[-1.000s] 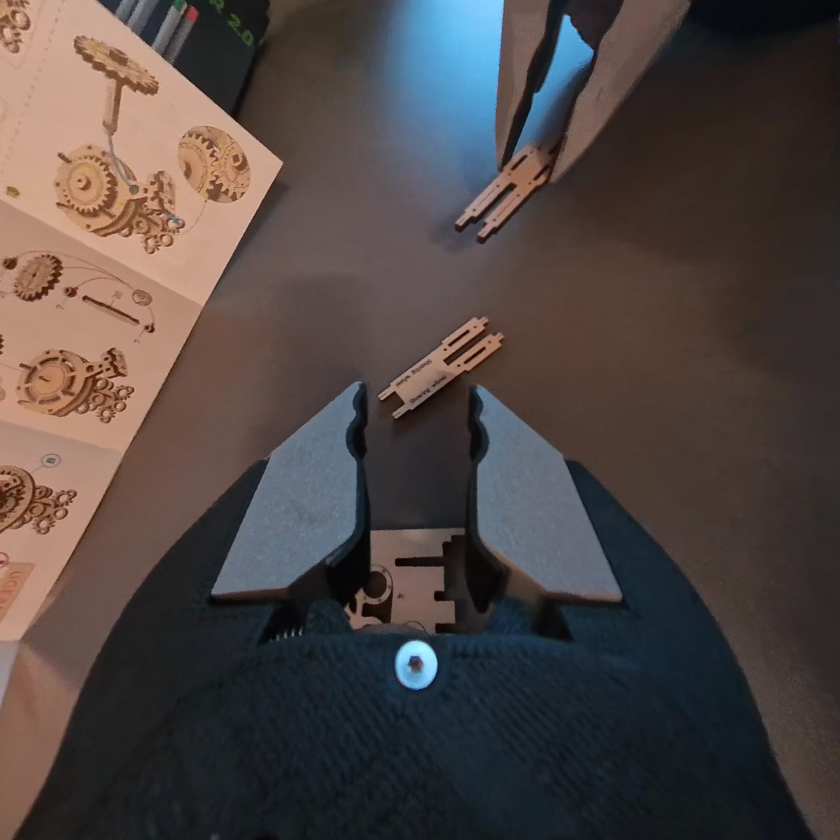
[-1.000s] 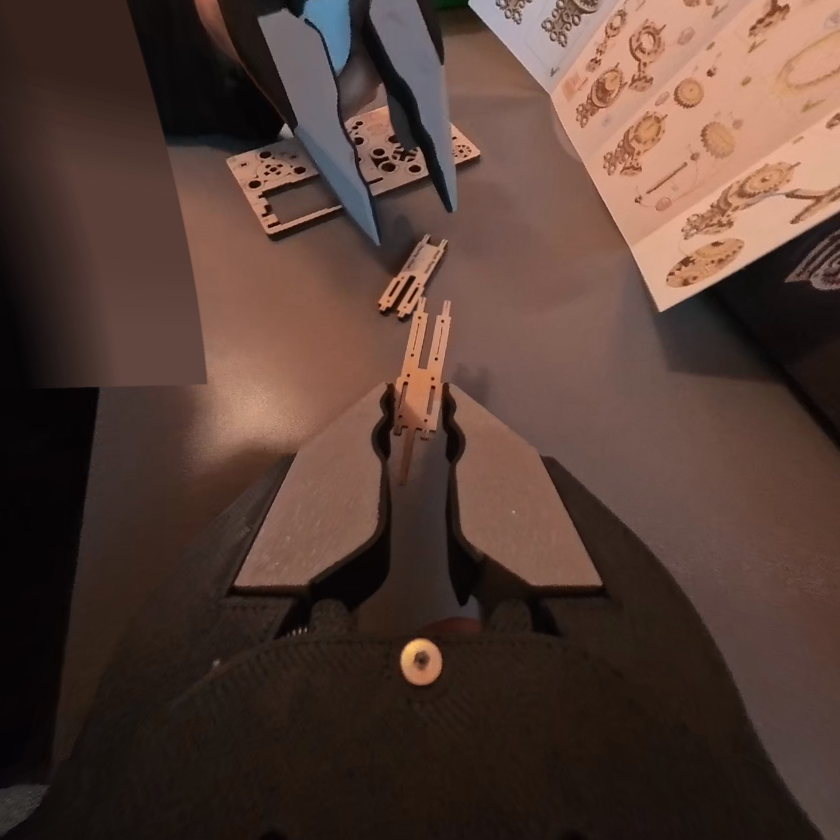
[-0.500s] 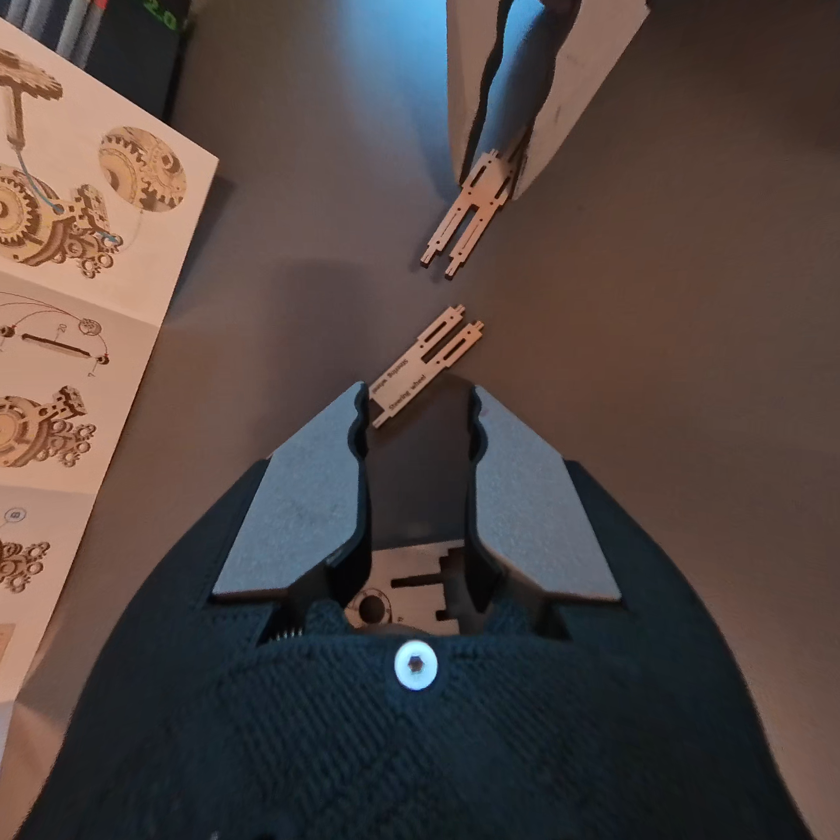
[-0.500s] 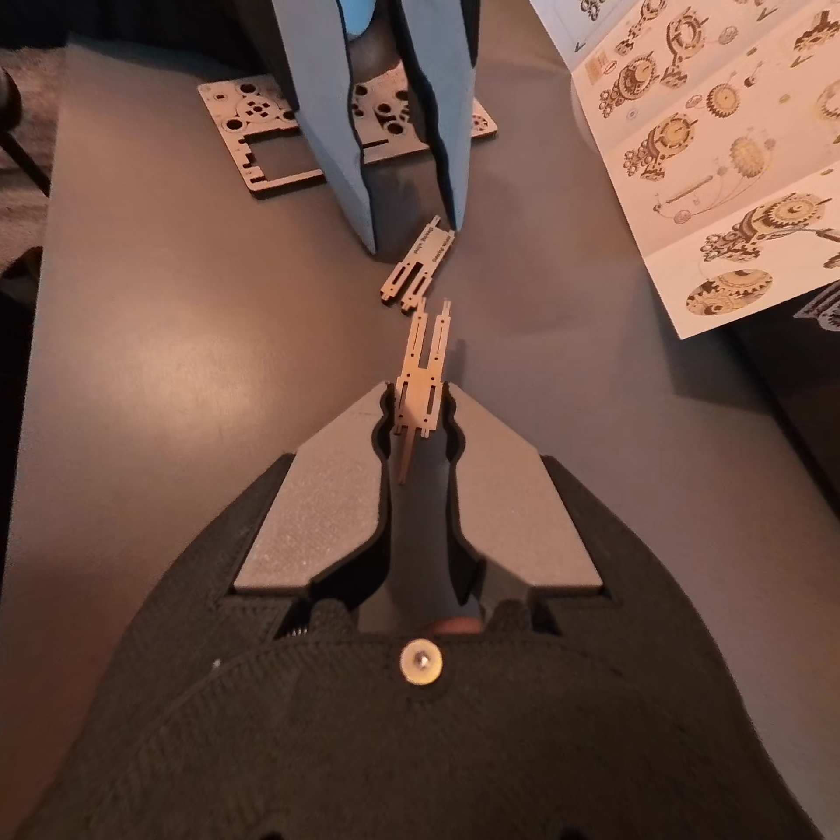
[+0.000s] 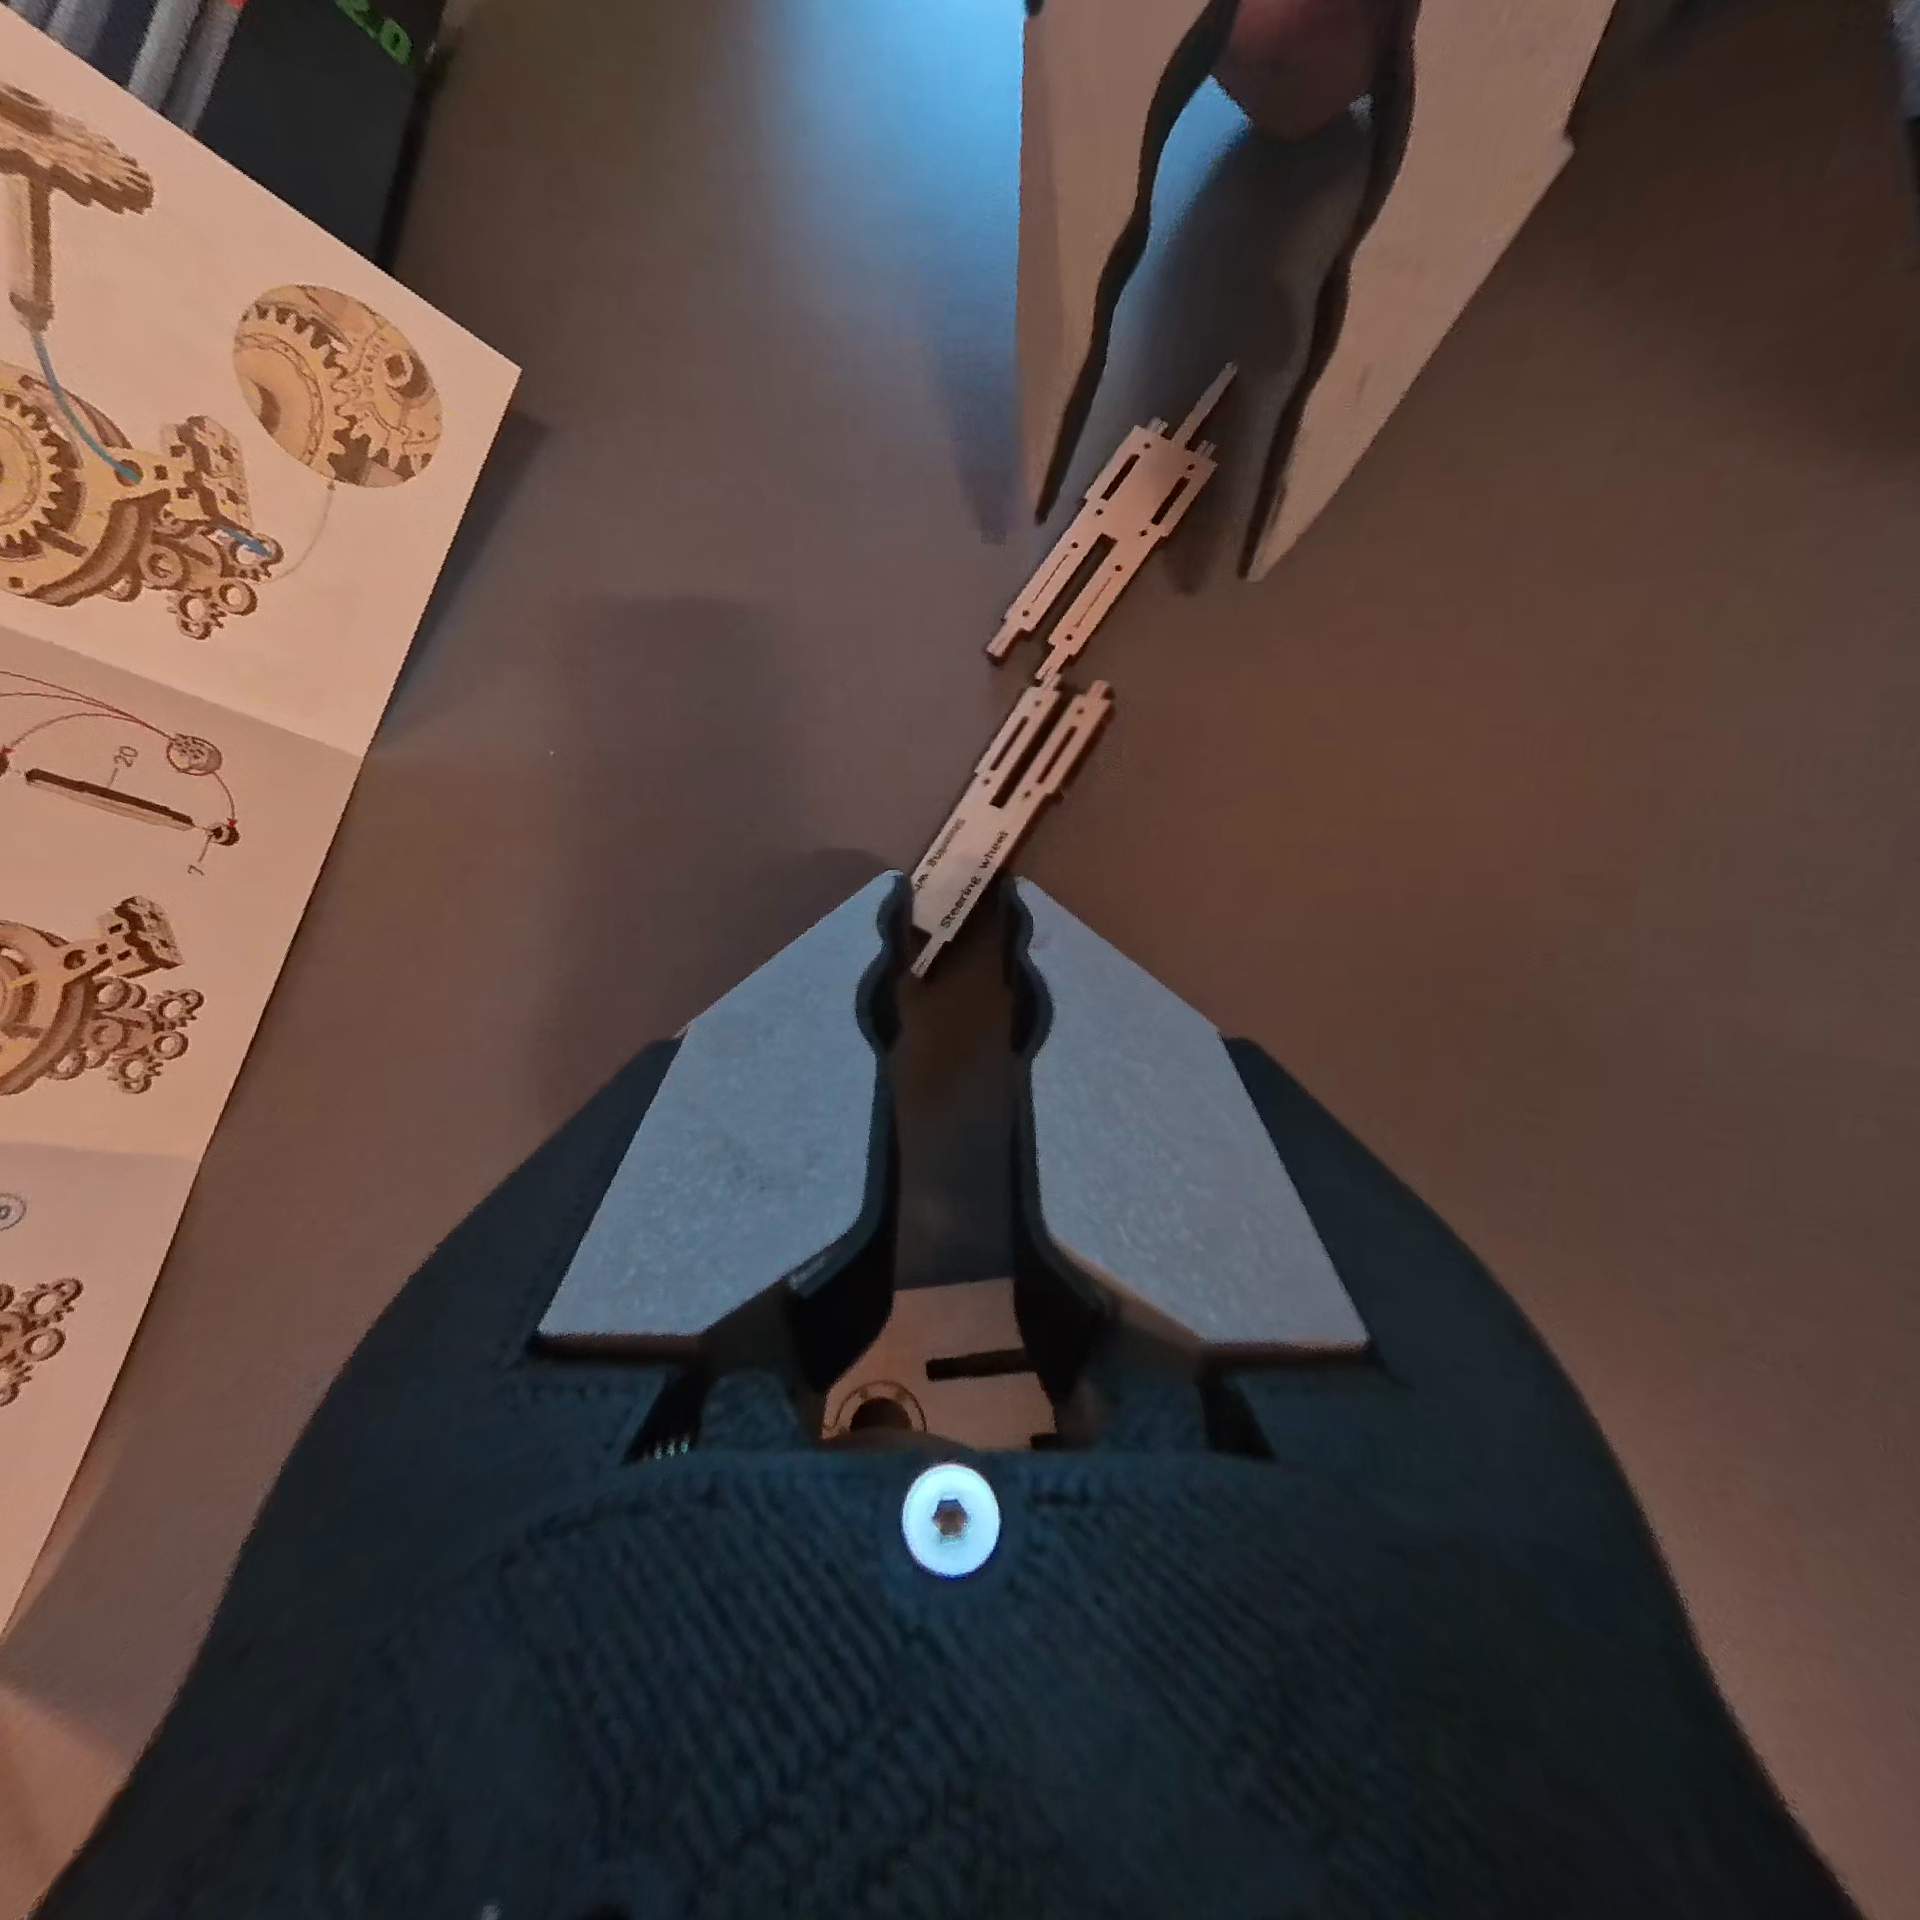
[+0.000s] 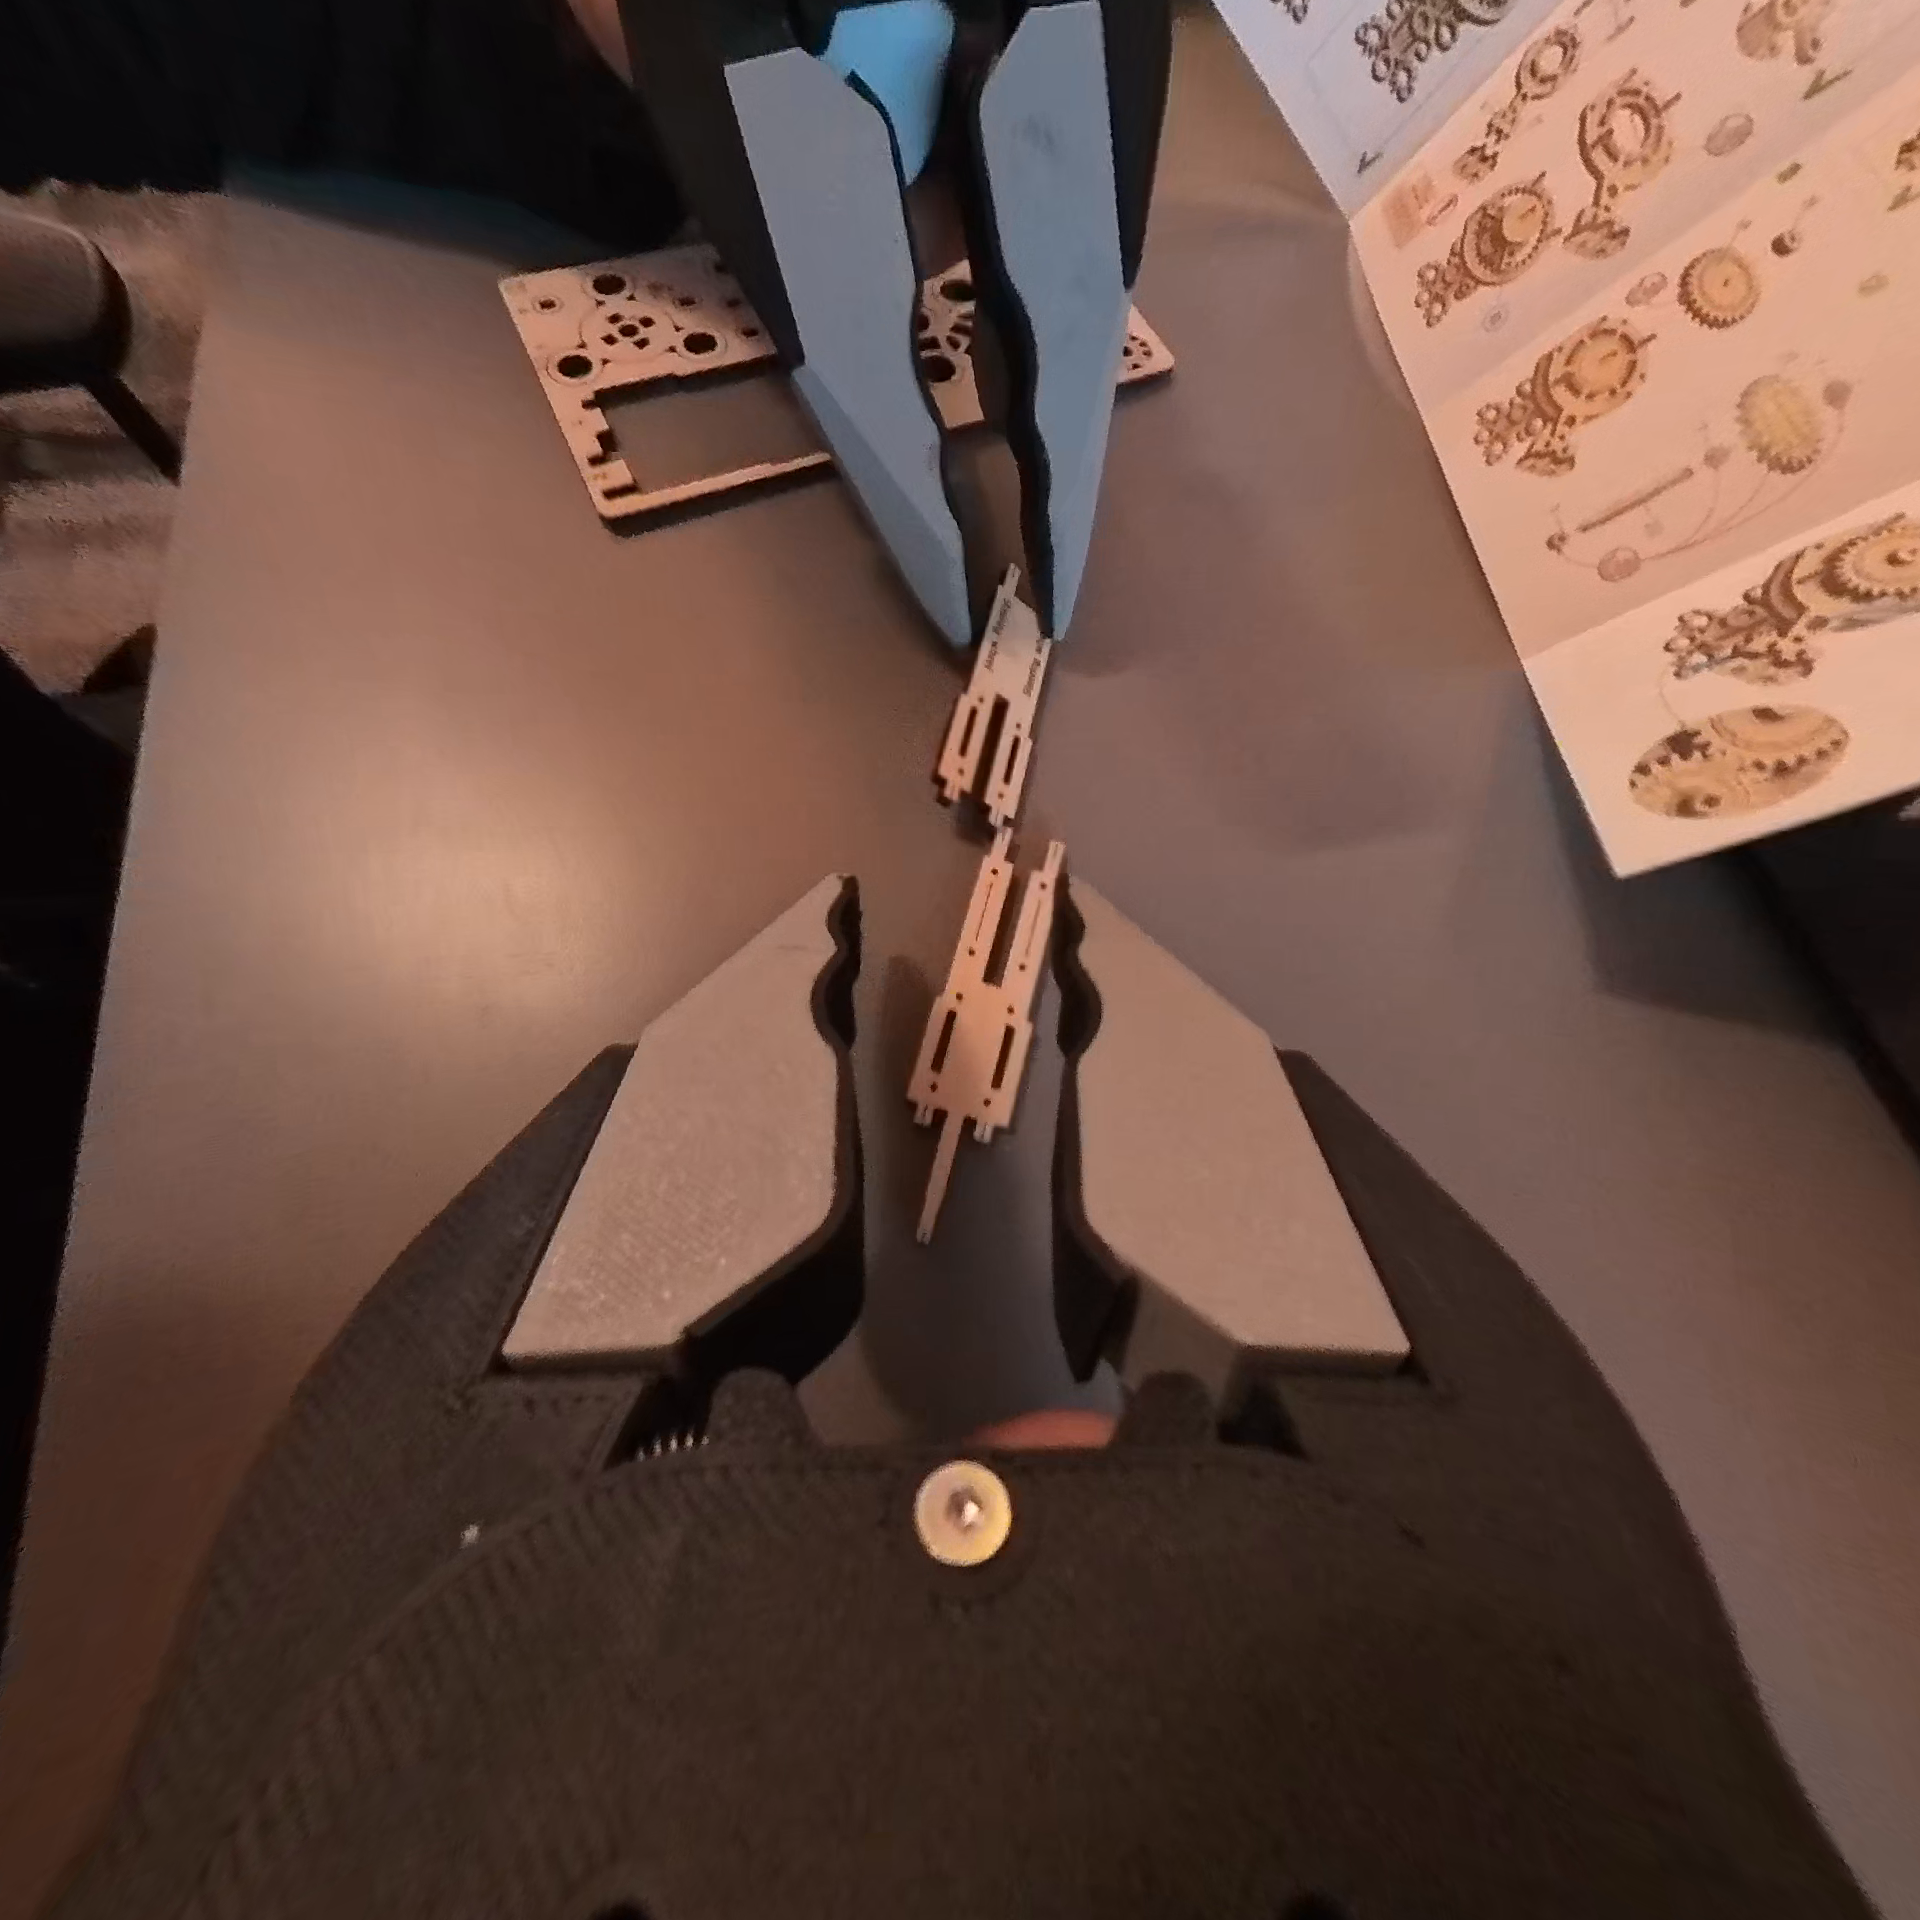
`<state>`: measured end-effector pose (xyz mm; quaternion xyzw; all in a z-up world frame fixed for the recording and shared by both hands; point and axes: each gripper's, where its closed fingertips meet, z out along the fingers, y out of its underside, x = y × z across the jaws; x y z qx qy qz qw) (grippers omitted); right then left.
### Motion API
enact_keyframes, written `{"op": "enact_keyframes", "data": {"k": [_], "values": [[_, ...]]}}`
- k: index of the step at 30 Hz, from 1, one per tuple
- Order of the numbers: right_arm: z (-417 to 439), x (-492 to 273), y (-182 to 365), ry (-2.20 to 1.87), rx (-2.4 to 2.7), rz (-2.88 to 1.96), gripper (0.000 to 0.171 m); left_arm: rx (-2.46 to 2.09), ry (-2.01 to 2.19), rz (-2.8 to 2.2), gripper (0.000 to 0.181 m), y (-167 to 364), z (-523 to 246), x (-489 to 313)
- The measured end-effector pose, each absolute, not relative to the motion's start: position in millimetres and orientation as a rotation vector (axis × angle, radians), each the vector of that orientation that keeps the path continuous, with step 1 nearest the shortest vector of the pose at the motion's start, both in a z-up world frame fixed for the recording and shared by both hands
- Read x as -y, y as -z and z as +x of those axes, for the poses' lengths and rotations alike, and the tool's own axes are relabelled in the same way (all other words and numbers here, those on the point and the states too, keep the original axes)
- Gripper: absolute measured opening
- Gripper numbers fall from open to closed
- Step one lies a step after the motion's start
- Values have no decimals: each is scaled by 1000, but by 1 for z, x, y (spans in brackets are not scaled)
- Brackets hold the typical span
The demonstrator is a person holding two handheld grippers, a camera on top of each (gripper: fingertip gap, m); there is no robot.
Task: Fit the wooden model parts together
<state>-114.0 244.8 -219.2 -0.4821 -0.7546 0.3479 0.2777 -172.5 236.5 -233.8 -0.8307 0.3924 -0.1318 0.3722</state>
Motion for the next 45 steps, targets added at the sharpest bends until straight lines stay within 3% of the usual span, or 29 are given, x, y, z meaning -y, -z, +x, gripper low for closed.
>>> {"op": "enact_keyframes", "data": {"k": [6, 11, 18, 21, 24, 28, 33, 36, 41, 45], "values": [[-131, -242, 222, -782, 2034, -1220, 33, -975, 433, -2114, 4, 227, -169, -233], [-150, -246, 219, -663, 1991, -1176, 19, -966, 463, -2112, 2, 226, -168, -232], [-155, -250, 221, -683, 1998, -1198, 24, -1069, 385, -2059, 1, 226, -164, -225], [-151, -240, 223, -730, 2051, -1156, 2, -1099, 329, -2043, 1, 225, -162, -226], [-150, -237, 221, -722, 2053, -1120, 1, -1082, 322, -2039, 1, 222, -164, -226], [-149, -230, 198, -848, 1982, -1055, 0, -1016, 414, -2044, 23, 216, -165, -223], [-144, -222, 185, -1033, 1954, -1054, 0, -982, 568, -1918, 2, 193, -152, -217], [-144, -225, 181, -1124, 1921, -1125, 1, -966, 597, -1898, 1, 188, -150, -216], [-119, -260, 209, -971, 1915, -1475, 33, -979, 508, -1942, 1, 200, -161, -220], [-94, -264, 228, -773, 1908, -1591, 37, -1013, 410, -1937, 1, 205, -168, -223]]}}
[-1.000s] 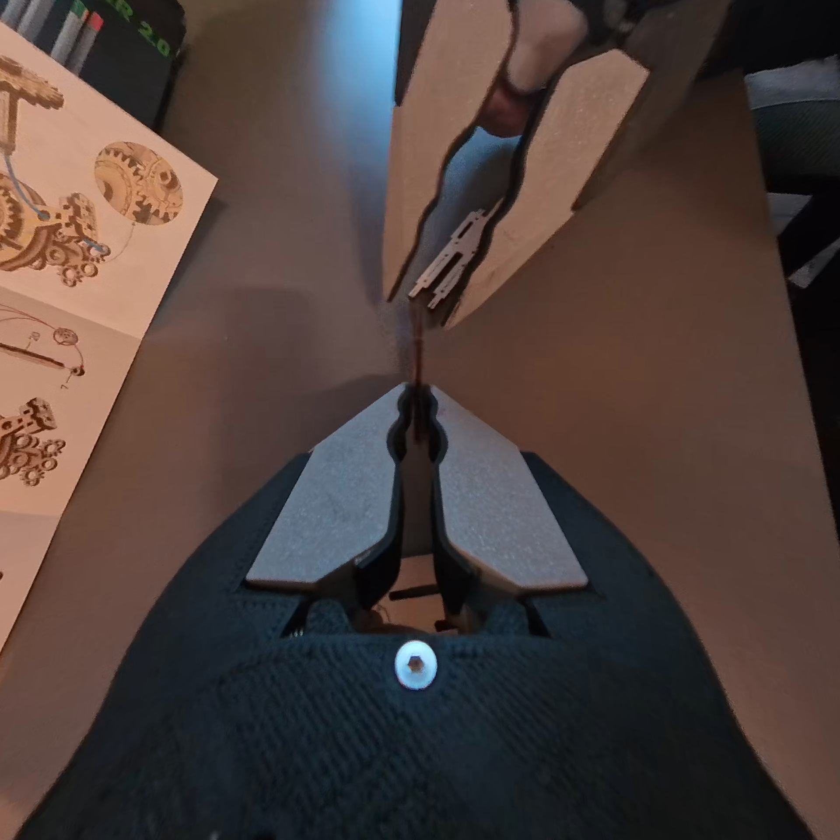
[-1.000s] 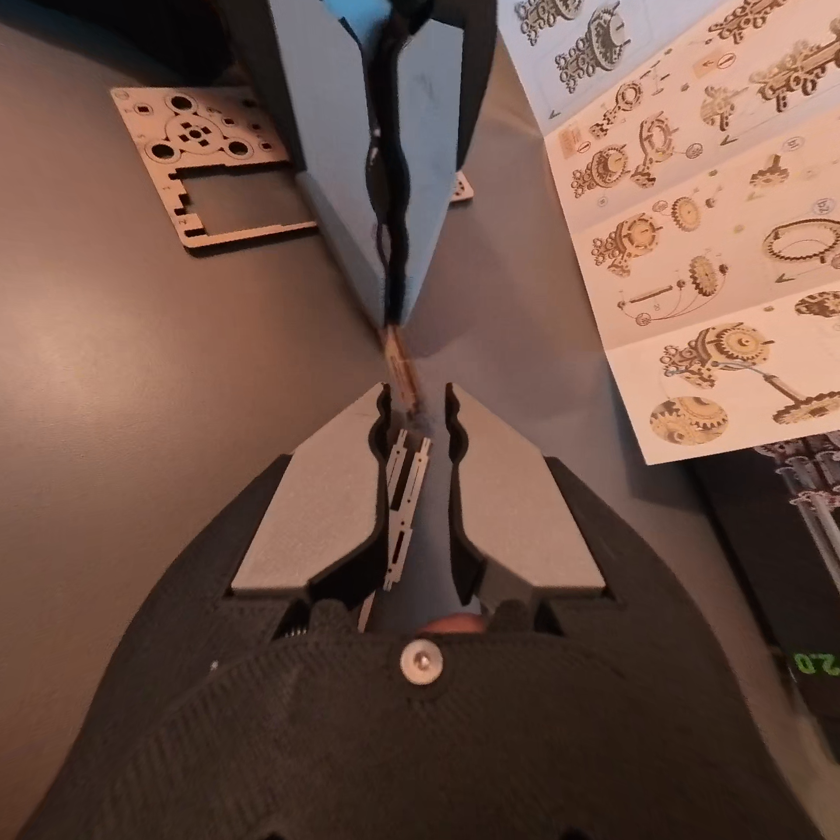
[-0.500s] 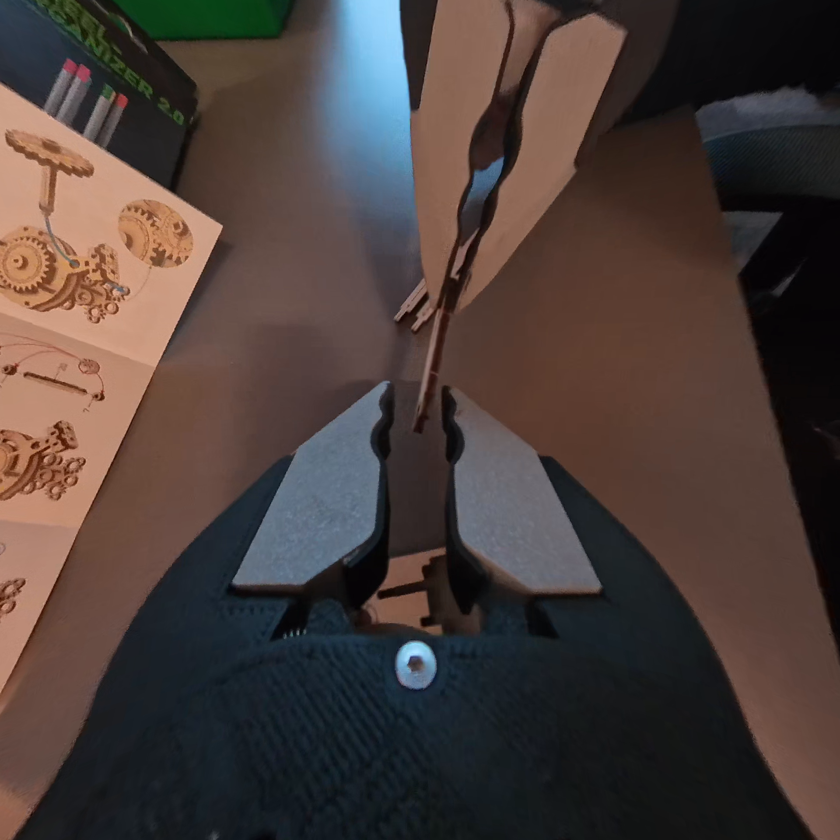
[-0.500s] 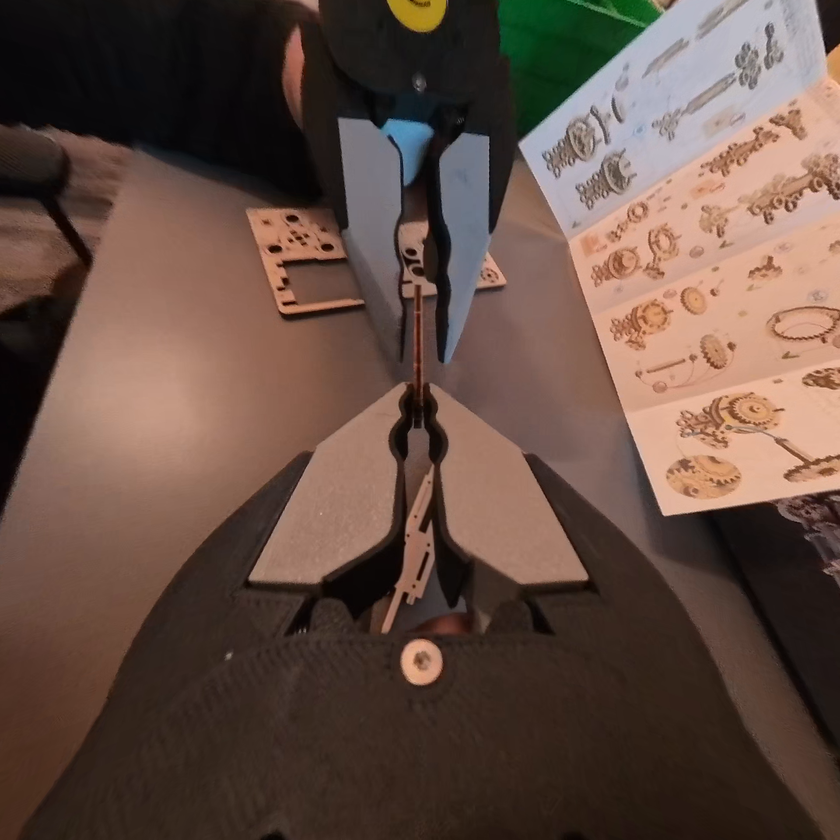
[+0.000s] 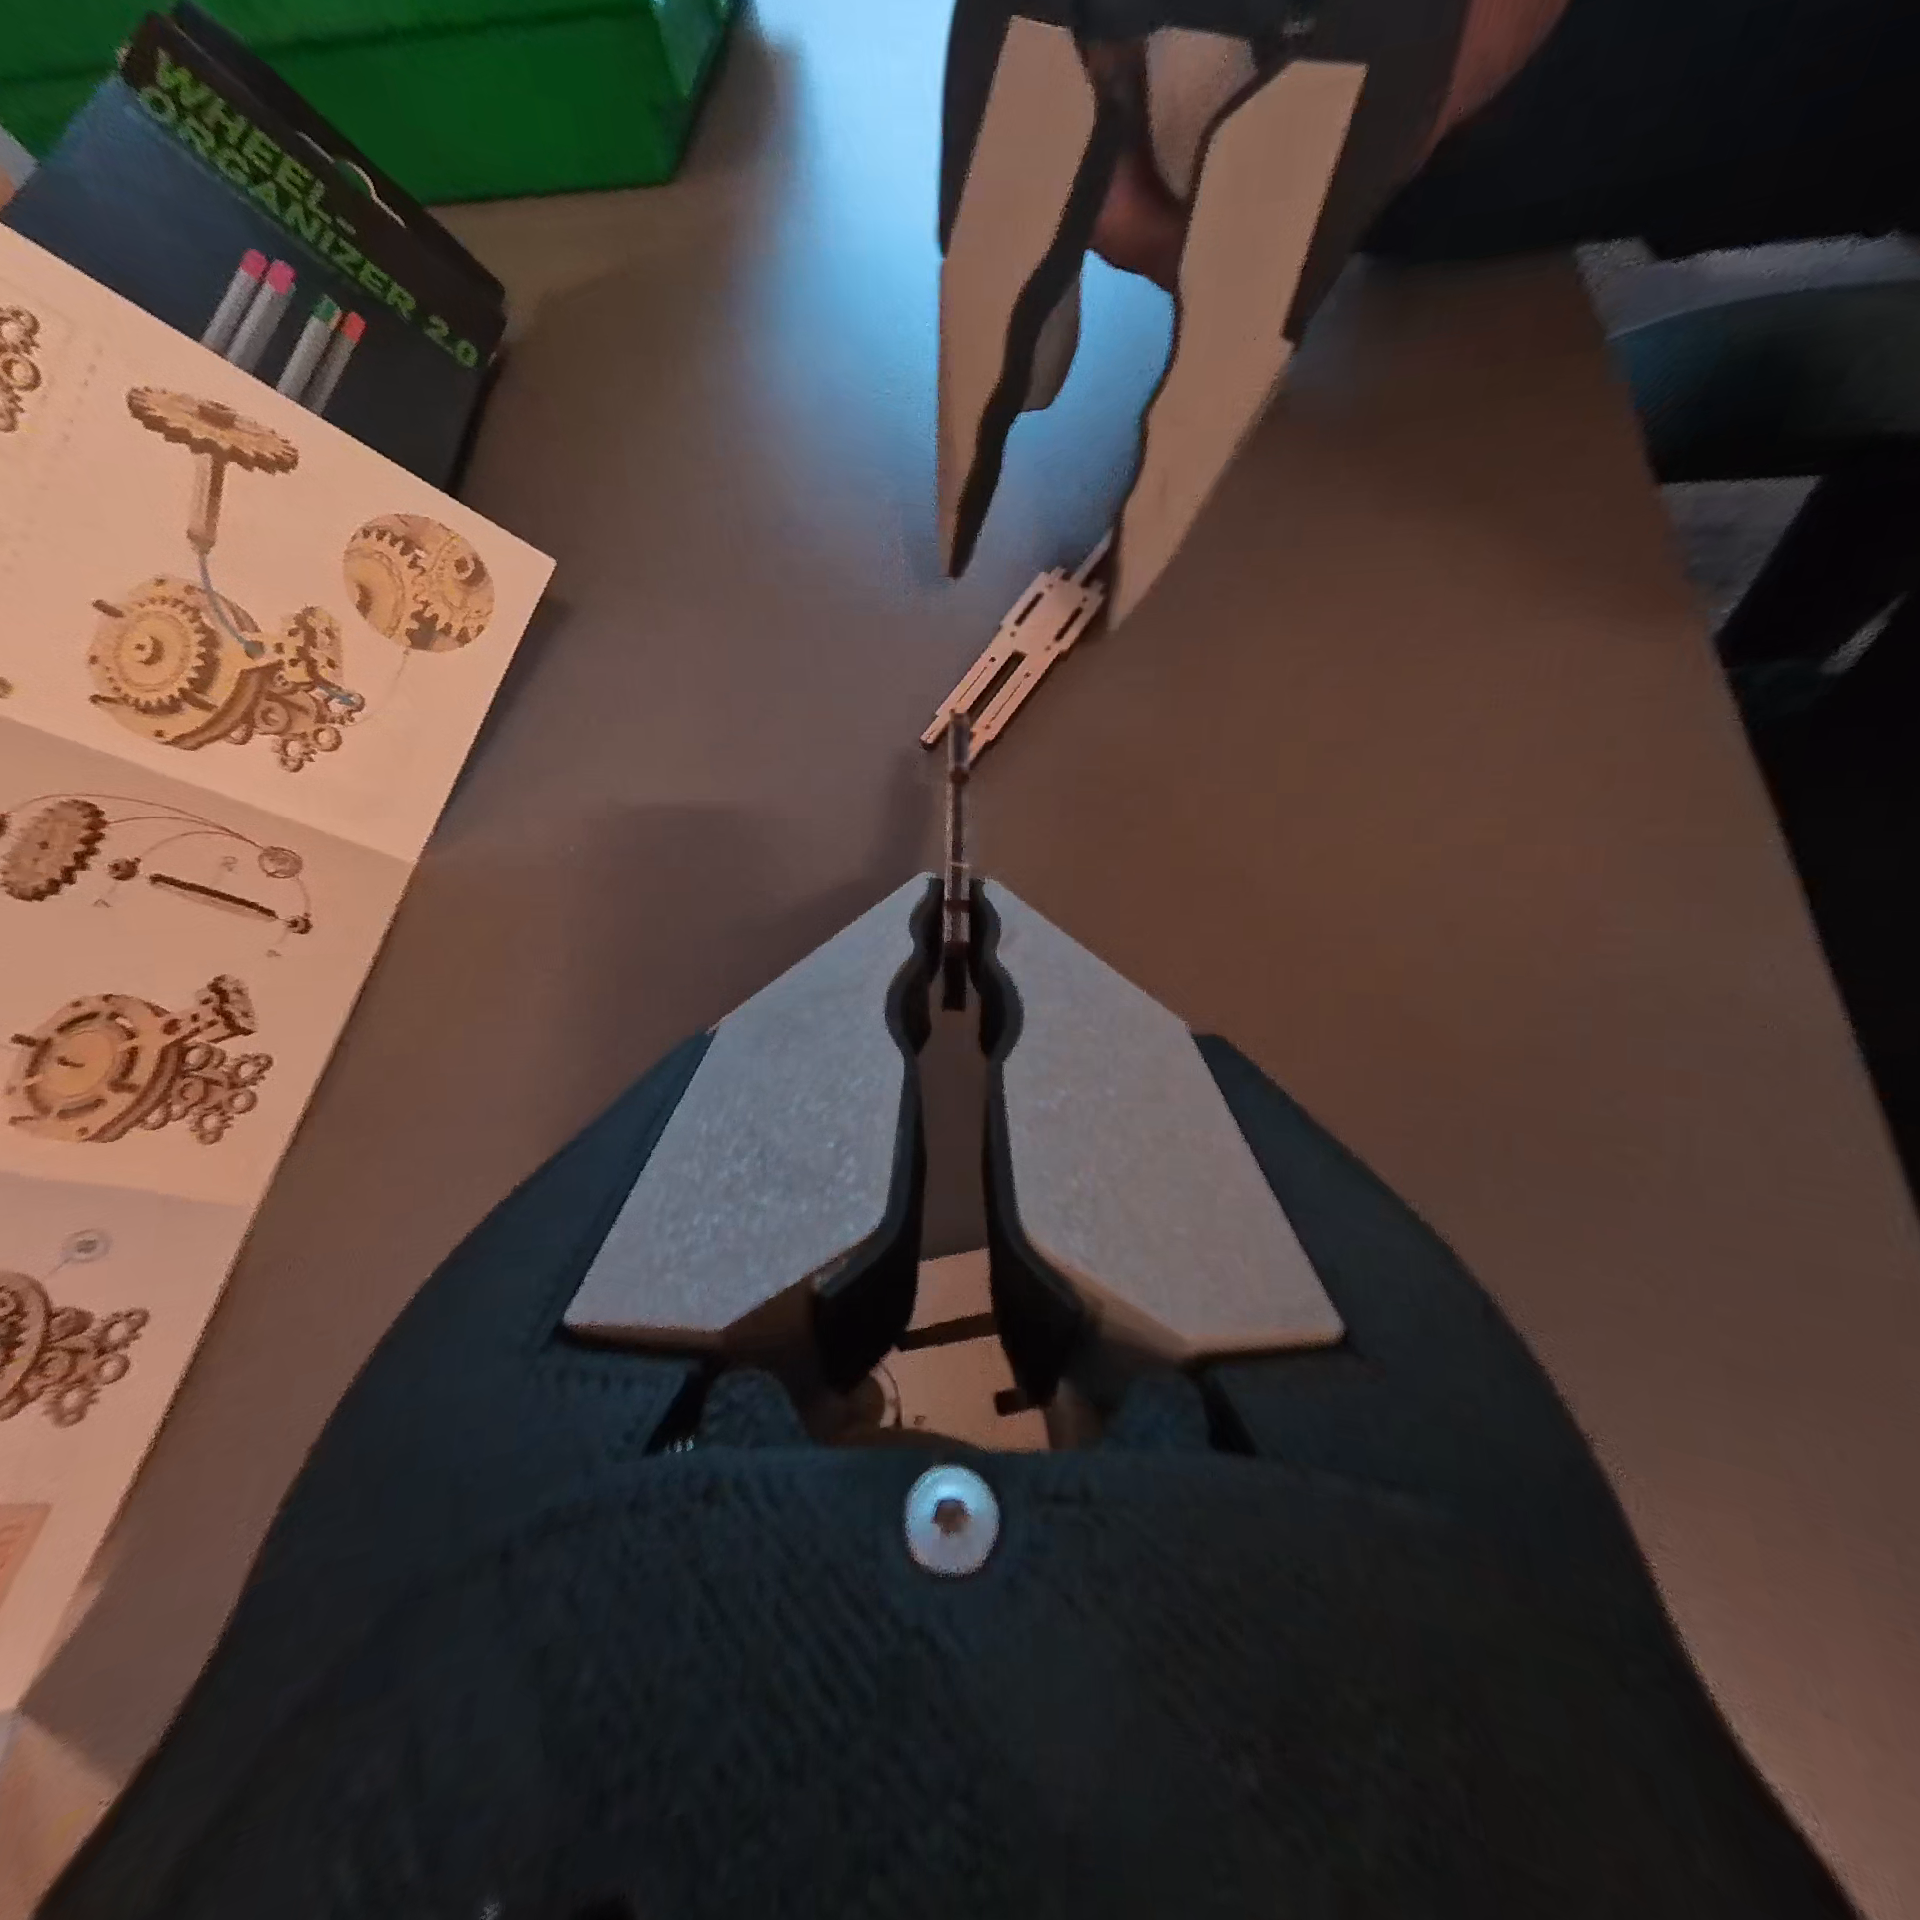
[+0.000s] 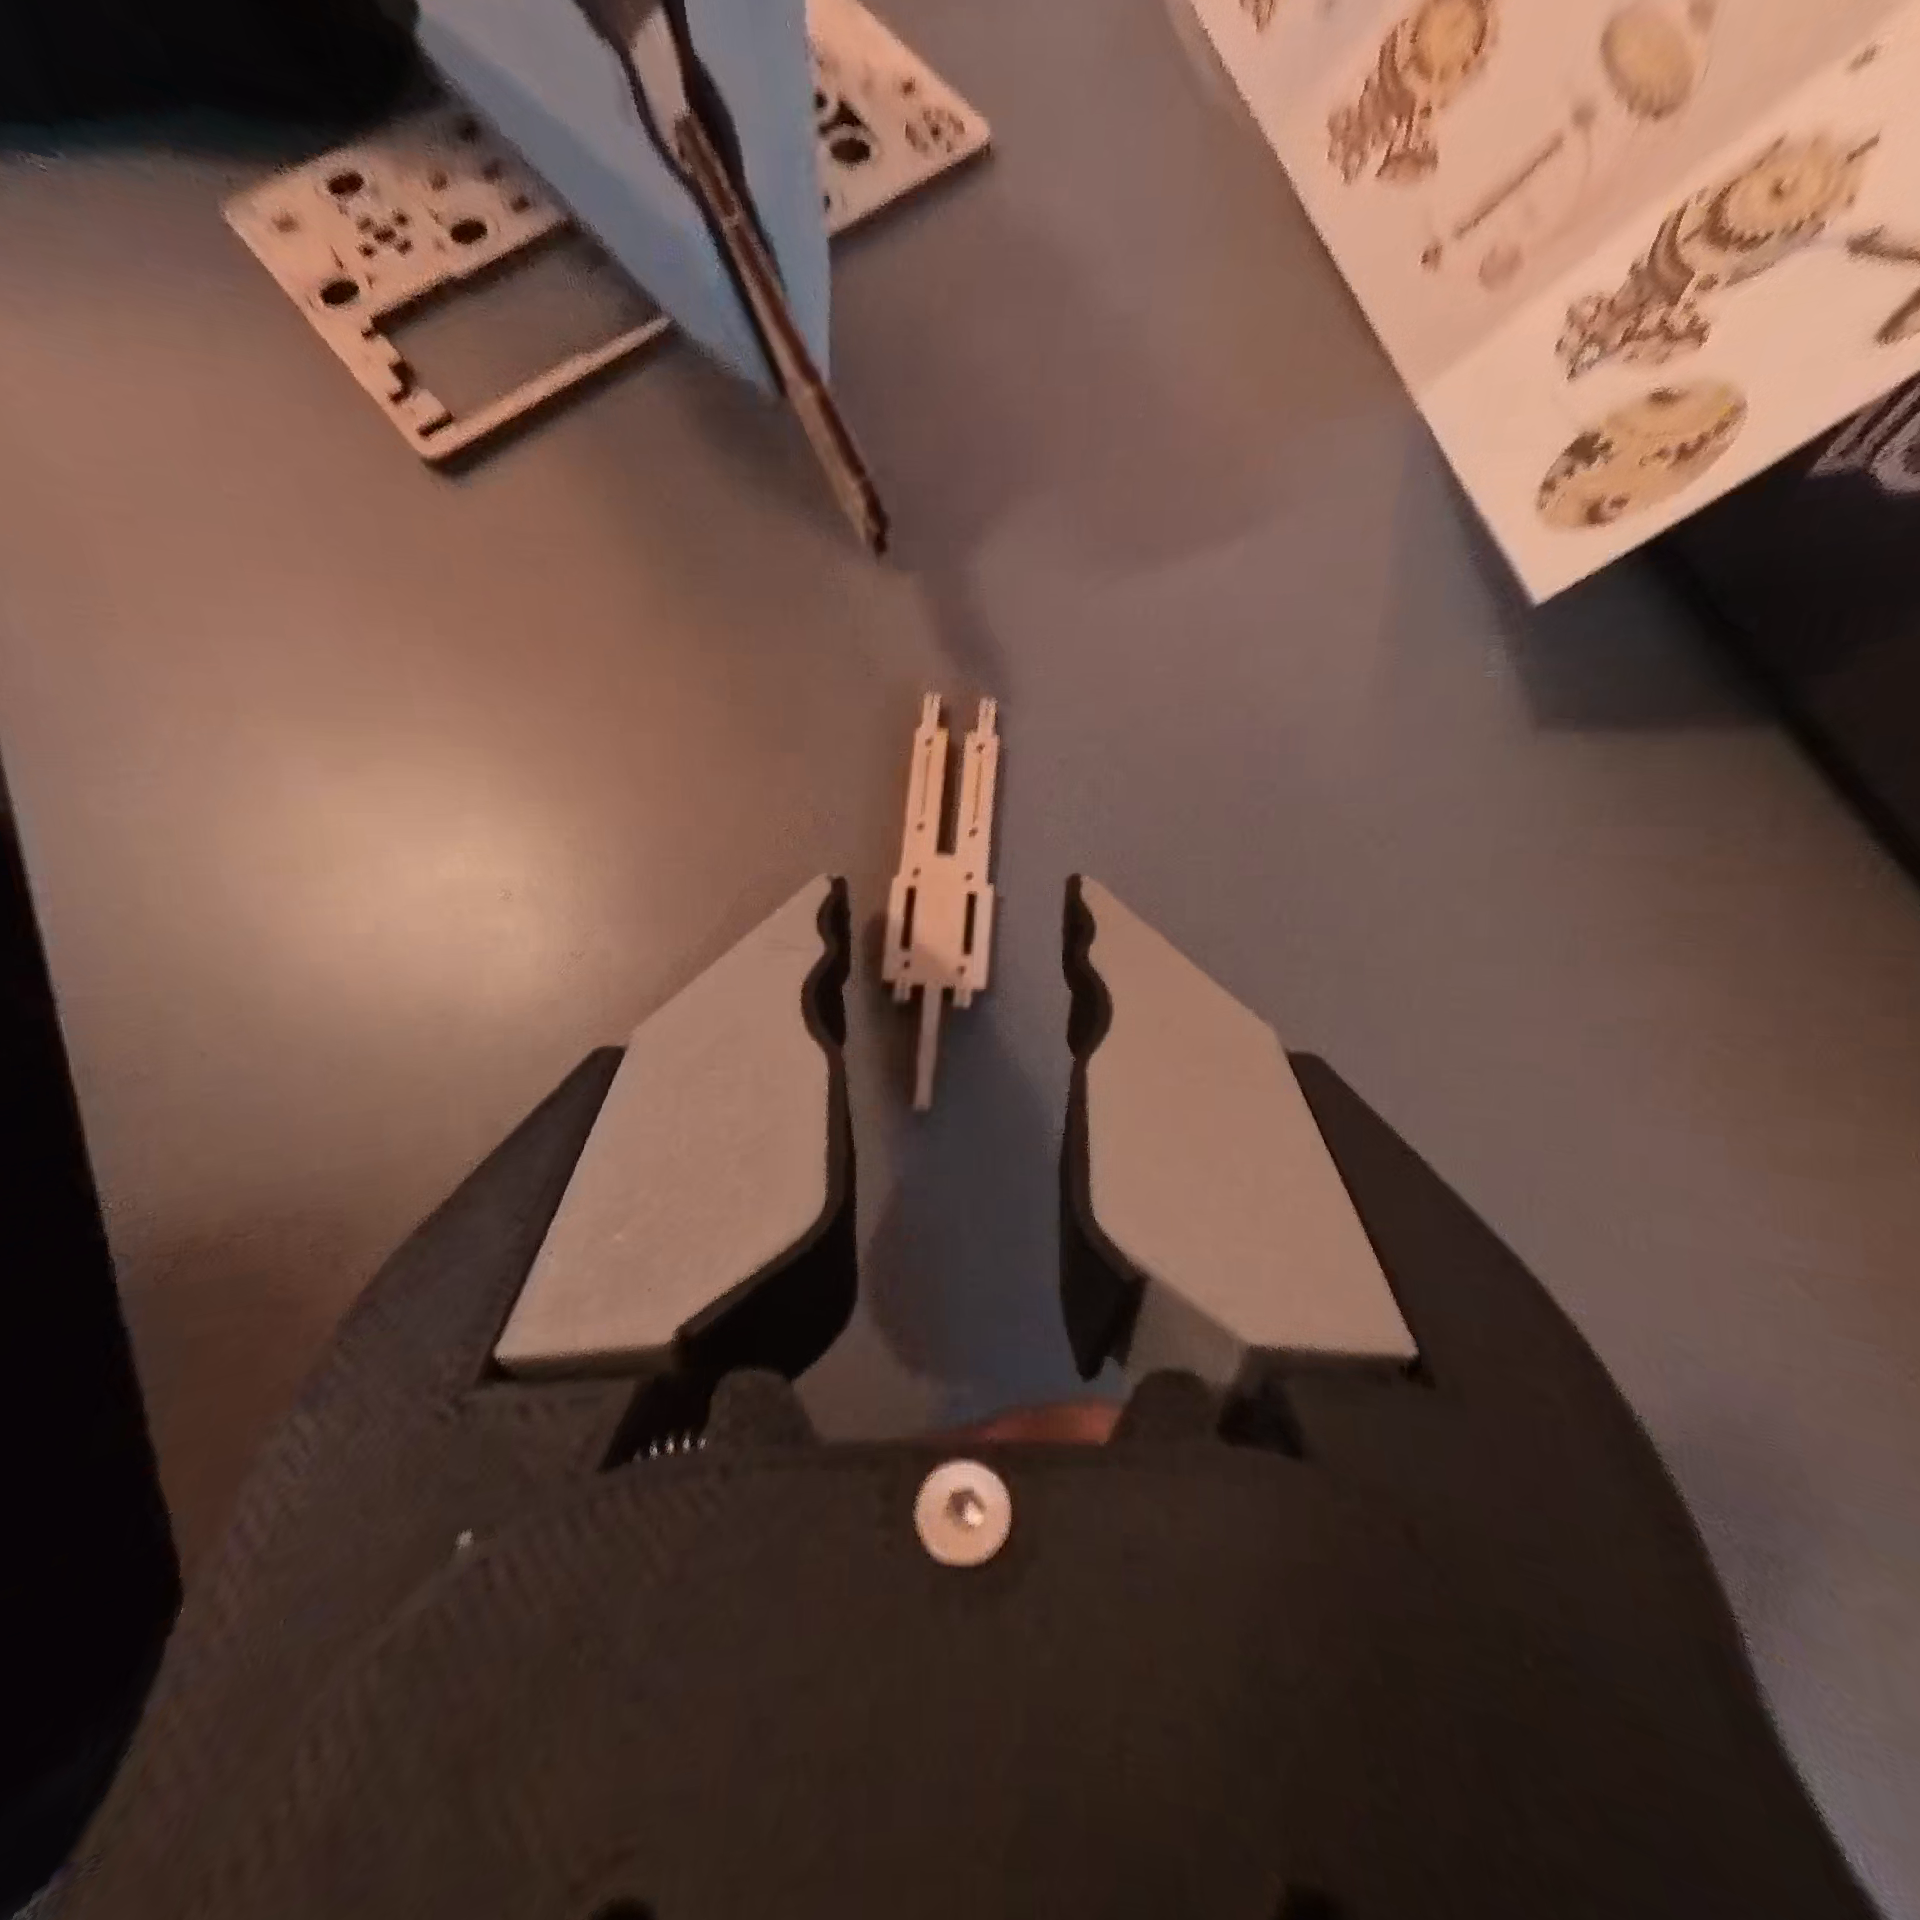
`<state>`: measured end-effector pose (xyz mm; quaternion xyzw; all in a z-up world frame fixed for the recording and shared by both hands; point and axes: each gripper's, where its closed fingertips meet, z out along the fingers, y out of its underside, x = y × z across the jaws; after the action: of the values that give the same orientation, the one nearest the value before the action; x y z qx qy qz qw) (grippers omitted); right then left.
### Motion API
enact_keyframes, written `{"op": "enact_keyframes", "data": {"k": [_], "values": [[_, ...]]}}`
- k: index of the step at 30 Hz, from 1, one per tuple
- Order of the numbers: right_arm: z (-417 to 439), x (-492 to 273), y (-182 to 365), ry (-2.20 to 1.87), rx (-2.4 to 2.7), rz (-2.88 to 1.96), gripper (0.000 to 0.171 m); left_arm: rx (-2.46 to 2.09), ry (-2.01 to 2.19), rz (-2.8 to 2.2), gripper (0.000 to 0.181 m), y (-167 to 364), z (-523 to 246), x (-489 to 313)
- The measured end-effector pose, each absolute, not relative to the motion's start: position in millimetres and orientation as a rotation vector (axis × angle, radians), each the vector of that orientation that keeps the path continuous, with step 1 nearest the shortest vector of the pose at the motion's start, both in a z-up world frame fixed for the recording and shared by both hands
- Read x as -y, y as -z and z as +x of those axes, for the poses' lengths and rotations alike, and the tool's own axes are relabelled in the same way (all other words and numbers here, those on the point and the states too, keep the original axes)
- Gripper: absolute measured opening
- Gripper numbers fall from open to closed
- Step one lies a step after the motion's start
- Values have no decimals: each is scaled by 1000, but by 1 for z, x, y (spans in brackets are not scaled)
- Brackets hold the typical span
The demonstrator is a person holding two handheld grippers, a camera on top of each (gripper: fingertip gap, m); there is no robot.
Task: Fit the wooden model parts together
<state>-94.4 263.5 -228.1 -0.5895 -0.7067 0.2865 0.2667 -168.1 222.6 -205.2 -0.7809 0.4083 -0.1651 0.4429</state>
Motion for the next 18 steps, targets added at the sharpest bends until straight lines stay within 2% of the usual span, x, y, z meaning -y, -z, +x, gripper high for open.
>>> {"op": "enact_keyframes", "data": {"k": [3, 7, 14, 18], "values": [[-89, -266, 236, -675, 1886, -1623, 29, -1078, 302, -1875, 1, 206, -168, -224], [-90, -260, 237, -755, 1919, -1600, 17, -1169, 153, -1773, 1, 208, -169, -225], [-99, -268, 220, -882, 1930, -1456, 17, -1152, 202, -1749, 1, 202, -170, -223], [-103, -266, 201, -790, 1980, -1218, 17, -1105, 272, -1773, 1, 198, -173, -222]]}}
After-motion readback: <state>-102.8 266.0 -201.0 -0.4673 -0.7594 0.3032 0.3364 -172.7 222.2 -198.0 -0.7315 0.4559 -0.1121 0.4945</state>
